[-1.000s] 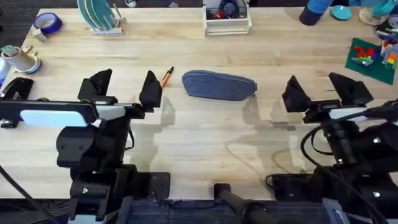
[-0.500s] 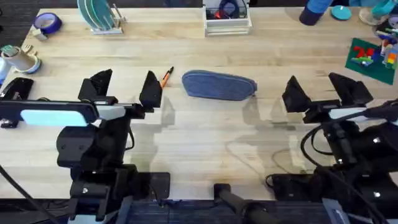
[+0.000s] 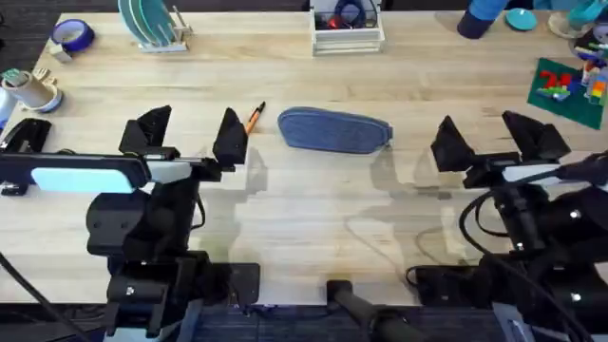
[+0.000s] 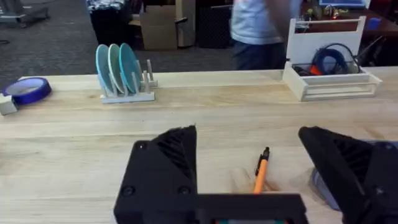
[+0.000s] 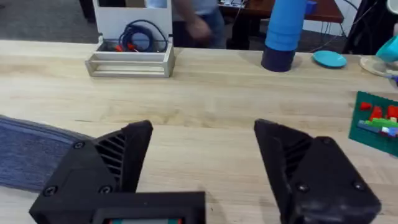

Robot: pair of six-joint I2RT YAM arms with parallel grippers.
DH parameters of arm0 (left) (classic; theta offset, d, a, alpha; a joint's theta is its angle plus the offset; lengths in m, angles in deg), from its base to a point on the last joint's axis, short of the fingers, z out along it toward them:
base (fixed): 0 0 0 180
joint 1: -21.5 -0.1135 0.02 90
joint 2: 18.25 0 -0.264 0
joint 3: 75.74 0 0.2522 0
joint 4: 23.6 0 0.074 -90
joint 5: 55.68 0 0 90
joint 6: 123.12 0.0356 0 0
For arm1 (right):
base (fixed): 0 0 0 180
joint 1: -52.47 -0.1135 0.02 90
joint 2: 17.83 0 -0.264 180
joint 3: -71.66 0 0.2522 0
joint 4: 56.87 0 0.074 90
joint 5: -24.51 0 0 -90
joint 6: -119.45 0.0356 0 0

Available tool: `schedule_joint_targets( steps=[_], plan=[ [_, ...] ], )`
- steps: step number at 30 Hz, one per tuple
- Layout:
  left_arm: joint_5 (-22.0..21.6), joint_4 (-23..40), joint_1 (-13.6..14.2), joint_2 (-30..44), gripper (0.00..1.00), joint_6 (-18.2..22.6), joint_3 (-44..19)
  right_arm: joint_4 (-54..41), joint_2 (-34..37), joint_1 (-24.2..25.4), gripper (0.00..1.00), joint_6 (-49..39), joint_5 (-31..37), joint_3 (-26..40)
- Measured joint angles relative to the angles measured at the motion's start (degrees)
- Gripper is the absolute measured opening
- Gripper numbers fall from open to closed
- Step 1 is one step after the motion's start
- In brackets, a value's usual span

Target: Unzip the bag, pick up the pens from the table one at a time and place them inside, then zip the bag closed.

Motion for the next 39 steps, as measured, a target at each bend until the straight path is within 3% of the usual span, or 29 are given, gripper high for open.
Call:
schedule_joint_targets(
  steps=[7, 16, 24, 39],
  plan=[
    [0.0, 0.41, 0.0, 0.0, 0.993, 0.0, -1.7, -2.05, 0.01, 0.0, 0.995, -2.45, -0.28, 1.26],
    [-0.37, 8.22, 0.0, 0.0, 0.993, 0.02, -14.14, -8.62, 0.09, 0.0, 0.995, -5.2, -0.79, 10.69],
    [-1.95, 18.33, 0.0, 5.24, 0.993, 0.98, -30.87, -16.43, 3.79, 0.0, 0.995, -6.68, -0.81, 23.5],
    [-2.14, 42.08, 0.0, 30.15, 0.993, 2.46, -65.74, -41.57, 28.25, 0.0, 0.995, -7.01, -2.29, 53.73]
  ],
)
